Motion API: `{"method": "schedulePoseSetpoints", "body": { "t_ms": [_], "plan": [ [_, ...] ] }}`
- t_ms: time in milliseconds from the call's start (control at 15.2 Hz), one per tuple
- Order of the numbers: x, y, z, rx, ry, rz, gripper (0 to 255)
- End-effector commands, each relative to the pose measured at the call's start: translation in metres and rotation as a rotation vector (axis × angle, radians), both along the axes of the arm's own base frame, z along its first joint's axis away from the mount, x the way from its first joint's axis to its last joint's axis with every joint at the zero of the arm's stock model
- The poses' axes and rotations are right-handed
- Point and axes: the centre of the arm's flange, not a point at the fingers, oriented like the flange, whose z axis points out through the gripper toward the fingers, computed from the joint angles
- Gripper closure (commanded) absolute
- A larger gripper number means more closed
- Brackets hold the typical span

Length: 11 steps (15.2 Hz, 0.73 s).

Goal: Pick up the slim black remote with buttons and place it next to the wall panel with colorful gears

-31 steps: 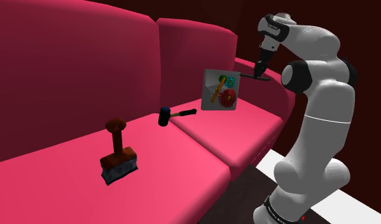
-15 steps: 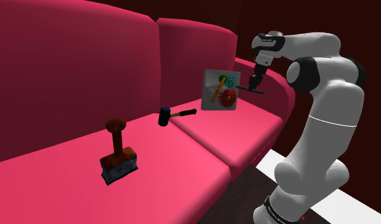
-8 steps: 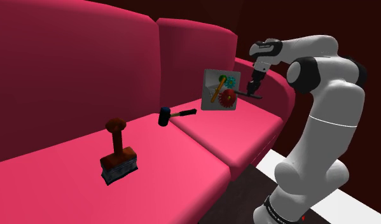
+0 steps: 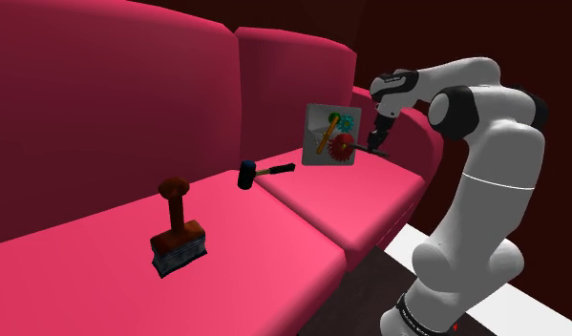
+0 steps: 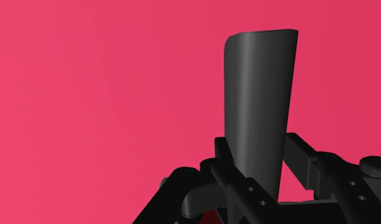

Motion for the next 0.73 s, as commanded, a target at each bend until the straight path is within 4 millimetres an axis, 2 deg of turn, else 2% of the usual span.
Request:
{"method": "schedulePoseSetpoints", "body": {
  "t_ms": [0,660],
  "plan": [
    [-0.001,0.001,-0.011,0.000,0.000,0.000,255],
    [-0.001,0.001,-0.064,0.000,0.000,0.000,255]
  ]
}}
